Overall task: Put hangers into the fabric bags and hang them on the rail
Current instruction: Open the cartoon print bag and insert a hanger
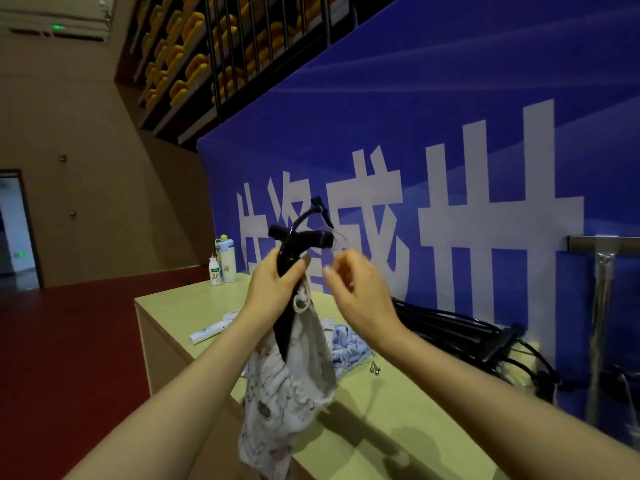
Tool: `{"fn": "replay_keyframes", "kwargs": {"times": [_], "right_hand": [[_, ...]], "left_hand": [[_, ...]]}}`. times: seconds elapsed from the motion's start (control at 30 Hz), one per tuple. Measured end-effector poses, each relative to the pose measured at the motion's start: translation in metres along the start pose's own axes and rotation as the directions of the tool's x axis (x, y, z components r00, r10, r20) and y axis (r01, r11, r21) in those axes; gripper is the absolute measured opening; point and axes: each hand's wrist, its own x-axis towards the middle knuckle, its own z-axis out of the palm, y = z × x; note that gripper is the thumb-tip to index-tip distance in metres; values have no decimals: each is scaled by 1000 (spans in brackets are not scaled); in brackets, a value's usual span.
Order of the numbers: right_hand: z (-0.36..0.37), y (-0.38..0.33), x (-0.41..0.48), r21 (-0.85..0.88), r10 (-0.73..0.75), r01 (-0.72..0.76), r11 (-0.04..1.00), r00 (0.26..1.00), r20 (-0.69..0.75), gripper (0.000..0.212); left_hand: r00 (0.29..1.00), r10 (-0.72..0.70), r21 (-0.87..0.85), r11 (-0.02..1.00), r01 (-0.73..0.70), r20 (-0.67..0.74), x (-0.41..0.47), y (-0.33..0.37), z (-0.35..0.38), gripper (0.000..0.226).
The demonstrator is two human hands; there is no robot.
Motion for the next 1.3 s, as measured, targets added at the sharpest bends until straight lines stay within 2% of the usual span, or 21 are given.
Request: {"fn": "replay_keyframes", "kwargs": {"times": [0.07,0.13,0.2,0.3,0.43,0.6,0.67,0.77,0.87,1.0,1.1,1.13,1.2,1.23,1.3], "right_hand": [[8,-1,-13,-108,80,-55,993,968,237,40],[14,-4,-15,-188,71,-9,982,944,323,56],[15,-12,-11,-167,20,22,986,969,244,53],[1,-26,1,14,47,-49,999,996,77,35],[-26,-41,8,239,55,-42,970,997,-47,8],[-72,-48,14,385,95,1,923,969,-229,18],[-102,-49,17,496,187,-8,868,931,-314,23],[-134,-50,19,655,335,-45,755,885,-325,25],[-171,-47,12,767,424,-13,641,839,-340,27],[-224,-41,2,705,461,-42,708,784,-417,28],[-258,-33,-7,644,465,-67,762,749,-471,28],[-269,-31,-11,626,469,-81,775,738,-486,28],[-291,-29,-21,592,478,-113,798,718,-507,27],[-301,-28,-26,575,482,-132,807,710,-513,27],[-321,-25,-37,535,491,-181,825,698,-521,24]], "left_hand": [[999,-5,-35,999,4,-46,6,8,-4,8],[998,0,-56,998,-3,-63,10,17,-6,5],[998,17,-57,998,-21,-66,10,26,-6,5],[998,16,-91,996,-21,-55,9,41,-4,11],[1000,27,-201,979,-26,2,2,72,5,13],[995,4,-343,939,31,101,-8,113,22,17],[983,31,-391,919,42,179,-14,128,37,19],[955,54,-425,902,78,290,-28,139,63,17],[927,38,-437,888,139,373,-45,147,103,21],[881,87,-473,865,165,465,-68,170,162,8],[832,93,-495,838,231,546,-83,193,203,29],[810,95,-504,823,263,579,-87,200,215,27],[743,126,-534,773,342,658,-95,213,236,9],[707,153,-551,745,377,690,-97,219,247,20],[635,210,-574,687,444,743,-107,231,261,28]]}}
